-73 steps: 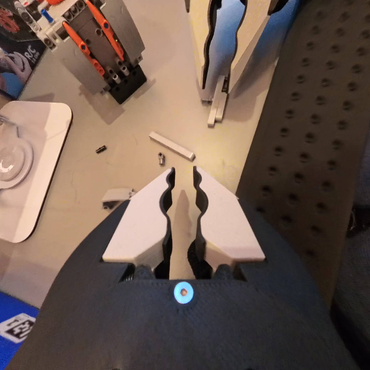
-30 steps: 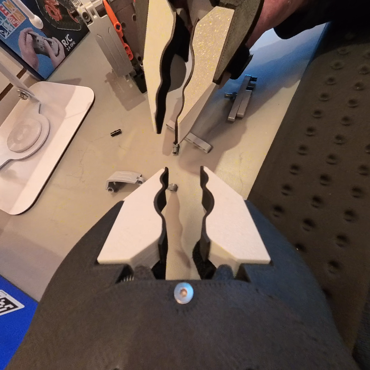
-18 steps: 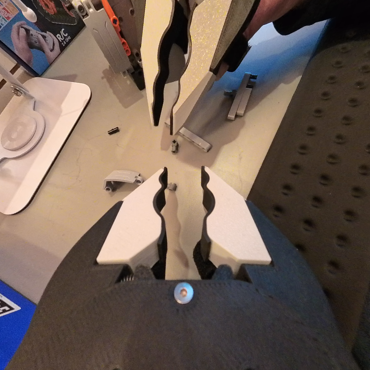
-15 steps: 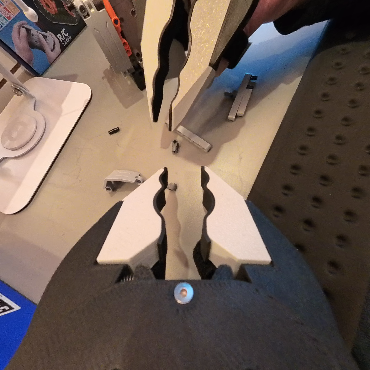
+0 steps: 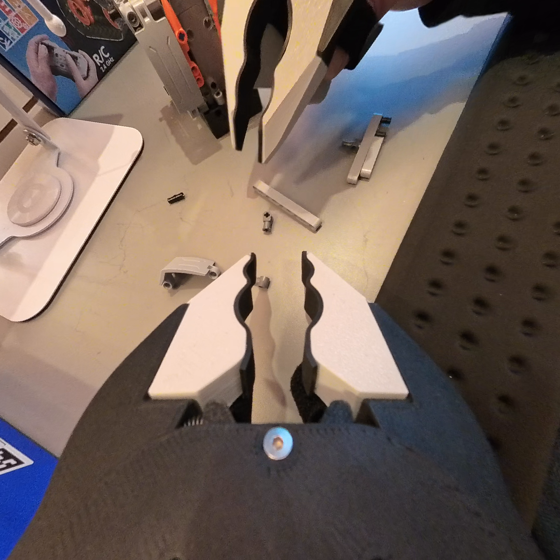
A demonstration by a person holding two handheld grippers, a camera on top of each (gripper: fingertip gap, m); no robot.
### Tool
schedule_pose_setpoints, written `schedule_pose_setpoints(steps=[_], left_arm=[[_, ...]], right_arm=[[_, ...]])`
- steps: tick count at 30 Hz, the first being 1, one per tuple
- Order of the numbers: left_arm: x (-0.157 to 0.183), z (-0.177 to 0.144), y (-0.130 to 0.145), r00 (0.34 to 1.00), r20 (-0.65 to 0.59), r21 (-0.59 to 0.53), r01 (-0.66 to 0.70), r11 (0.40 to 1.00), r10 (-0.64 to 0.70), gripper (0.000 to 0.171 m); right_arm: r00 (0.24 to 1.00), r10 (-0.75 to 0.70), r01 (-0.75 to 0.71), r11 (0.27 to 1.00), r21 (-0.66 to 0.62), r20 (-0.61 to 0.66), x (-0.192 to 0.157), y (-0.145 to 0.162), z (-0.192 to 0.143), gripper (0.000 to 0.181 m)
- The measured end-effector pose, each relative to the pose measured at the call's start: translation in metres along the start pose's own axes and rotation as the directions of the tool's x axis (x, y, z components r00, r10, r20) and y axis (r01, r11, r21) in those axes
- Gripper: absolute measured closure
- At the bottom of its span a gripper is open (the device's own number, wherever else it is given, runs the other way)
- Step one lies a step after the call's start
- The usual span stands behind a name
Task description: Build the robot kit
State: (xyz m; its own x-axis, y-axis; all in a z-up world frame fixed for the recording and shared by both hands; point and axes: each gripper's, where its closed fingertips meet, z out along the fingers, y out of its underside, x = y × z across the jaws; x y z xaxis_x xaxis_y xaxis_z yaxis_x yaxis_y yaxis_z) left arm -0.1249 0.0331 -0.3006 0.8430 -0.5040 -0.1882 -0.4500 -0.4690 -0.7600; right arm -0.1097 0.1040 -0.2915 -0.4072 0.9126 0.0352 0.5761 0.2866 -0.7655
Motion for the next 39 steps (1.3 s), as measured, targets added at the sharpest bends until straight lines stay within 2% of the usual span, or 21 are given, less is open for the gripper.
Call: schedule_pose_setpoints(steps=[4,13,20,23,26,29,31,36,39], left_arm=[[0.0,0.001,0.001,1.0,-0.005,-0.005,0.001,1.0,-0.001,0.145],[0.001,0.001,0.001,1.0,-0.005,-0.009,-0.004,1.0,0.004,0.147],[0.002,0.002,0.002,1.0,-0.008,-0.015,-0.007,1.0,0.007,0.147],[0.002,0.002,0.001,1.0,-0.008,-0.013,-0.006,1.0,0.006,0.147],[0.002,0.002,0.002,1.0,-0.012,-0.016,-0.004,1.0,0.003,0.147],[0.001,0.002,0.001,1.0,-0.011,-0.012,-0.001,1.0,0.001,0.147],[0.001,0.001,0.001,1.0,-0.011,-0.008,0.001,1.0,-0.002,0.147],[0.002,0.0,0.0,1.0,-0.012,0.001,-0.003,1.0,0.003,0.147],[0.003,0.0,0.0,1.0,-0.018,-0.001,-0.003,1.0,0.003,0.147]], right_arm=[[0.999,0.03,-0.031,0.999,0.012,0.032,-0.003,0.001,-0.002,0.162],[0.997,-0.01,0.013,0.999,-0.036,0.081,-0.02,-0.003,0.023,0.162],[0.996,-0.018,0.027,0.994,-0.102,0.086,-0.022,0.004,0.037,0.164],[0.999,-0.018,0.021,0.997,-0.073,0.042,-0.015,-0.005,0.036,0.163],[0.994,0.008,-0.016,0.997,-0.073,-0.105,0.011,-0.013,0.037,0.165],[0.963,-0.004,-0.033,0.99,-0.134,-0.27,0.037,-0.015,0.04,0.164],[0.941,-0.021,-0.045,0.981,-0.187,-0.337,0.049,-0.012,0.046,0.163],[0.916,-0.014,-0.097,0.962,-0.255,-0.402,0.065,-0.001,0.054,0.165],[0.915,0.03,-0.141,0.959,-0.248,-0.402,0.07,0.002,0.057,0.172]])
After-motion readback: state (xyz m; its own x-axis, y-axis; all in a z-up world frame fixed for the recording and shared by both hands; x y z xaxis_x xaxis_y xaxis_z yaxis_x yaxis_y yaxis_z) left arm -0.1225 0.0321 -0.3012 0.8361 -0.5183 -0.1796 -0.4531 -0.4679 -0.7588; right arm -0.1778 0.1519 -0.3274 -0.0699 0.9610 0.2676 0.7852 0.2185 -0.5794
